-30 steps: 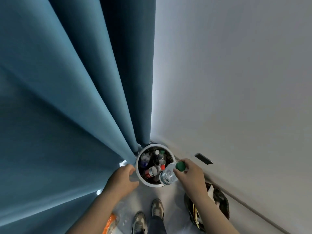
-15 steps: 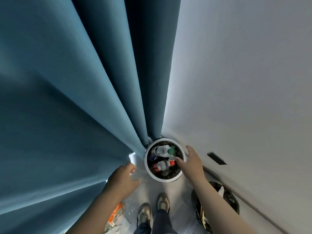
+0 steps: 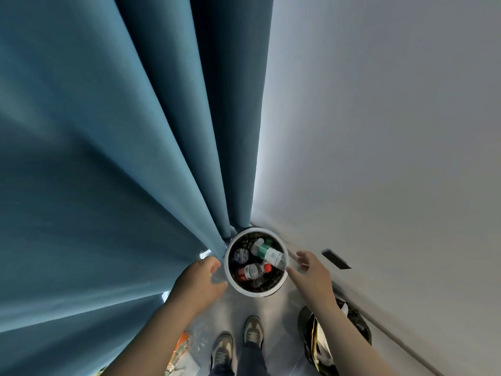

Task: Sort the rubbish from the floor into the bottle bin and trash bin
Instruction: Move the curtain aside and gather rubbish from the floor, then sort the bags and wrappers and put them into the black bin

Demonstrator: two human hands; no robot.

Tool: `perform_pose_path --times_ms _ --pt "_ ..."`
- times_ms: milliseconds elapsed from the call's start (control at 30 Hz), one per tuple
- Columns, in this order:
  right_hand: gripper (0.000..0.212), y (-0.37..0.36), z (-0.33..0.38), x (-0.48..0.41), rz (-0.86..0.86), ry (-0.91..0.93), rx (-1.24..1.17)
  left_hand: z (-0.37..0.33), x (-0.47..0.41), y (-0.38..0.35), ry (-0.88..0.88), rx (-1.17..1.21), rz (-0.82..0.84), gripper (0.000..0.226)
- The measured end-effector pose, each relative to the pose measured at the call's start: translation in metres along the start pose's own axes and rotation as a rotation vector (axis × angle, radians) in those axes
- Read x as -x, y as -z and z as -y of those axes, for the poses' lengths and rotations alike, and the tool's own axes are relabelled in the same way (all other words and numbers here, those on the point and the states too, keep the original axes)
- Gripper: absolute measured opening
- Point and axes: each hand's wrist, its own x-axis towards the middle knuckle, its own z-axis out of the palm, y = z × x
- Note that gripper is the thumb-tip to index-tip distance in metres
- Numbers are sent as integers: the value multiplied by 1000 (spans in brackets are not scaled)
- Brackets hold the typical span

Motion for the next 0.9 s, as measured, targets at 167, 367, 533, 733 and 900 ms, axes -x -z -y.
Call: perform_pose_path --times_ms 167,367,533,733,900 --pt "45 7 4 1 -9 16 -14 -5 0 4 -5 17 -11 39" --pt "43 9 11 9 3 29 -20 -6 9 7 -3 12 2 43" --pt "39 8 25 21 56 108 51 -7 21 11 15 7 -27 42" --pt "33 3 50 41 156 298 304 2 53 21 71 19 -103 39" --pt "39 -8 79 68 261 465 480 28 91 33 147 87 -151 46"
